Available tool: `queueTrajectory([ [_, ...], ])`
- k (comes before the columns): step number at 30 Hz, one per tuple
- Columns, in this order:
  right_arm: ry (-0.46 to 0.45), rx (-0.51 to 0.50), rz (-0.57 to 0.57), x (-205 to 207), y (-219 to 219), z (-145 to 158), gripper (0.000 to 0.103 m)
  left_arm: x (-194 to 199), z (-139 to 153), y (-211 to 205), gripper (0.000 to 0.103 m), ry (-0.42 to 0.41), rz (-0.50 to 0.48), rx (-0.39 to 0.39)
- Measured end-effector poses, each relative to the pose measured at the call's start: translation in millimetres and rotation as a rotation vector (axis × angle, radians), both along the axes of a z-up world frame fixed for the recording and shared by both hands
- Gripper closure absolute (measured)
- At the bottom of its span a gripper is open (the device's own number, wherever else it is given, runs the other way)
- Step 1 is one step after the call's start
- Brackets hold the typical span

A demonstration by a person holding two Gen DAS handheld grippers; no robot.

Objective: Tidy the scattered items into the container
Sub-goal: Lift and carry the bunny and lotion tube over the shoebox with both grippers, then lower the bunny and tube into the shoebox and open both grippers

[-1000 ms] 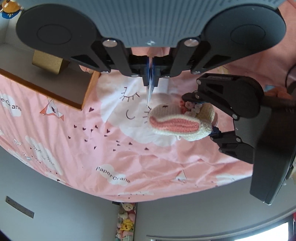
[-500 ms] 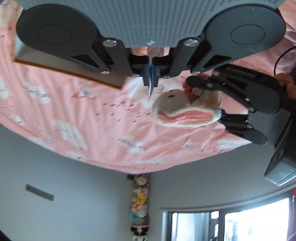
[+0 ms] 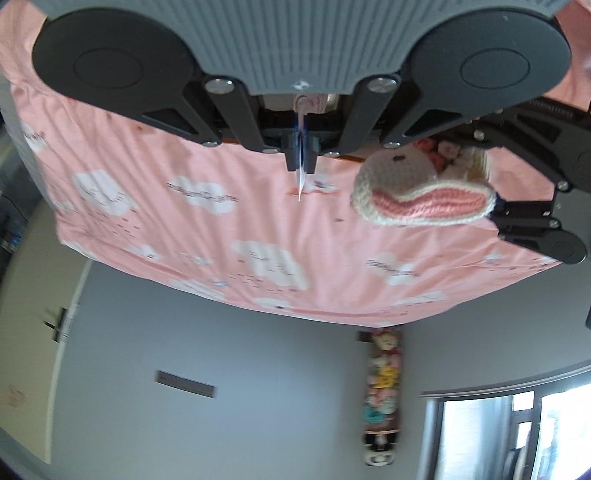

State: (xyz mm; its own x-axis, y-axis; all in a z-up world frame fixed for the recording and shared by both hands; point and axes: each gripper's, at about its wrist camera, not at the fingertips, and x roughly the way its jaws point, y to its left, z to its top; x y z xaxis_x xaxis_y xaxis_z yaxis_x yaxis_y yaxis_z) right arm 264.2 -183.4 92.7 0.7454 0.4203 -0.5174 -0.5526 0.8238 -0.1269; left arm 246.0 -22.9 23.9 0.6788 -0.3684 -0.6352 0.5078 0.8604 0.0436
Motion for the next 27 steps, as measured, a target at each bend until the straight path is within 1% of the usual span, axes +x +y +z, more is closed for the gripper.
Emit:
queueTrajectory([
  [5,0.025,0.063,-0.074,29,-26,-16,0.101,31,-22,-33,0.037,0.029,-0.057,0.010],
  [9,0.022,0.100,-0.093,45,-39,-29,0.101,56,-46,-52,0.037,0.053,-0.084,0.039],
  [13,0.005,0.096,-0.105,59,-44,-42,0.101,73,-66,-63,0.037,0.109,-0.085,0.031],
  [20,-0.016,0.087,-0.108,77,-49,-72,0.101,93,-90,-74,0.037,0.165,-0.089,0.045],
  [24,-0.014,0.112,-0.110,85,-52,-88,0.101,102,-102,-78,0.037,0.186,-0.071,0.062],
  [27,-0.013,0.107,-0.115,88,-54,-99,0.101,110,-112,-79,0.037,0.219,-0.063,0.051],
])
